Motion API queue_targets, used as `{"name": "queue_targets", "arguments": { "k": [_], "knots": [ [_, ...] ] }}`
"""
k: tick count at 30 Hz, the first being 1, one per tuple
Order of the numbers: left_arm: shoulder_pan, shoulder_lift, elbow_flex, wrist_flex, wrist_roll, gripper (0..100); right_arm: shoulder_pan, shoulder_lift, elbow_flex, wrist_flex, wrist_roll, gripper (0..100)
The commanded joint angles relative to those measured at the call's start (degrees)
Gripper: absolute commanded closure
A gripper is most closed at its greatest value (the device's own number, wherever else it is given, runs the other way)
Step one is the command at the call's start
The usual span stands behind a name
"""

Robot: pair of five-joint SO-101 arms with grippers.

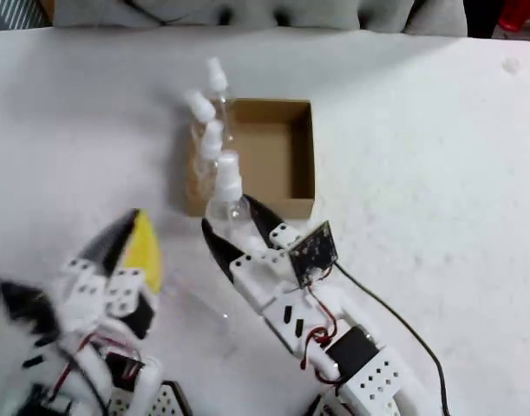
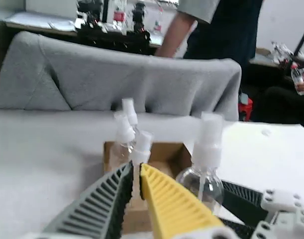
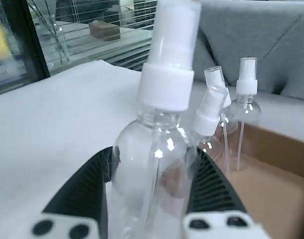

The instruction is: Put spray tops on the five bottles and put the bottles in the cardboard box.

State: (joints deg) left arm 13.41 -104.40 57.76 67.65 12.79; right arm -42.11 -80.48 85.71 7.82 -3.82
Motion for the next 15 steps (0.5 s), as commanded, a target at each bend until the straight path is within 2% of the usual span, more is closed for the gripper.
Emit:
{"name": "queue_targets", "arguments": {
  "k": [1,9,15],
  "knots": [
    [7.78,-0.4,3.25,-1.49,-0.35,98,0.75,-0.57,-3.6,0.13,-0.7,98.4],
    [22.55,-0.48,7.47,-1.41,-0.7,98,0.92,-0.75,-3.69,-0.22,-0.79,98.4],
    [23.69,-0.48,10.11,-1.41,-0.79,98,0.92,-0.84,-4.48,-0.04,-0.79,98.4]
  ]
}}
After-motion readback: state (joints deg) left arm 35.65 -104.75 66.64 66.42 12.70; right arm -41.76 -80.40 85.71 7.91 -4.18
